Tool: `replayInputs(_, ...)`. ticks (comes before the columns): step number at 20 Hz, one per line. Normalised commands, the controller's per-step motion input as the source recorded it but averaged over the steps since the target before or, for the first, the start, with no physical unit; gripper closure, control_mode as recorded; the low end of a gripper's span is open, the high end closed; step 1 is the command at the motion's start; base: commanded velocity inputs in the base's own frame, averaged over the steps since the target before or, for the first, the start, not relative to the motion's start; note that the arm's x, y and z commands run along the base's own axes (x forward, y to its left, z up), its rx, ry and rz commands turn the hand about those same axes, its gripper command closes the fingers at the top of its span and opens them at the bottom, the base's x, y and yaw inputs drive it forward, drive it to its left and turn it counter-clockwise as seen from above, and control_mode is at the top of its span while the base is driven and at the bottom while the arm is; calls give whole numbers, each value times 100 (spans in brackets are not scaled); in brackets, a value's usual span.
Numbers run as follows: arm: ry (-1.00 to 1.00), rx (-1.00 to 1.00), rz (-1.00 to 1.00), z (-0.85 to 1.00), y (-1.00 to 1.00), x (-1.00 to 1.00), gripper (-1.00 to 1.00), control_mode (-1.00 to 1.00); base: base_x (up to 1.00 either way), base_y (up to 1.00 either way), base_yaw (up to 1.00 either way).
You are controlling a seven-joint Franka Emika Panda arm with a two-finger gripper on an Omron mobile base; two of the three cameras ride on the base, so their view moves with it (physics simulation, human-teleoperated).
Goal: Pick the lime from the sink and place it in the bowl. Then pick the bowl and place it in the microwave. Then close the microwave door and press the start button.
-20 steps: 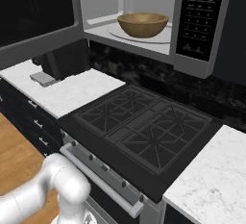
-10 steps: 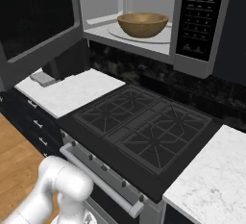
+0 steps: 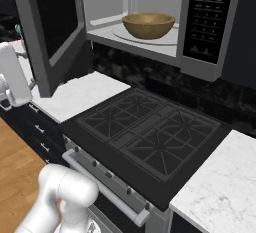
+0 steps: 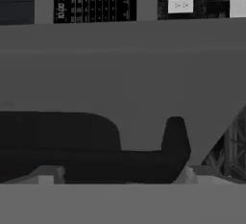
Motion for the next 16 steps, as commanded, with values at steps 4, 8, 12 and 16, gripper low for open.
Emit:
replayInputs(4, -1, 23, 0, 55, -57, -1, -100, -100, 0, 0, 0)
replayInputs(8, 0, 24, 0, 44, -61, 0, -100, -100, 0, 0, 0)
replayInputs(12, 0, 22, 0, 34, -59, 6, -100, -100, 0, 0, 0)
replayInputs(16, 0, 15, 0, 36, -25, 27, -100, -100, 0, 0, 0)
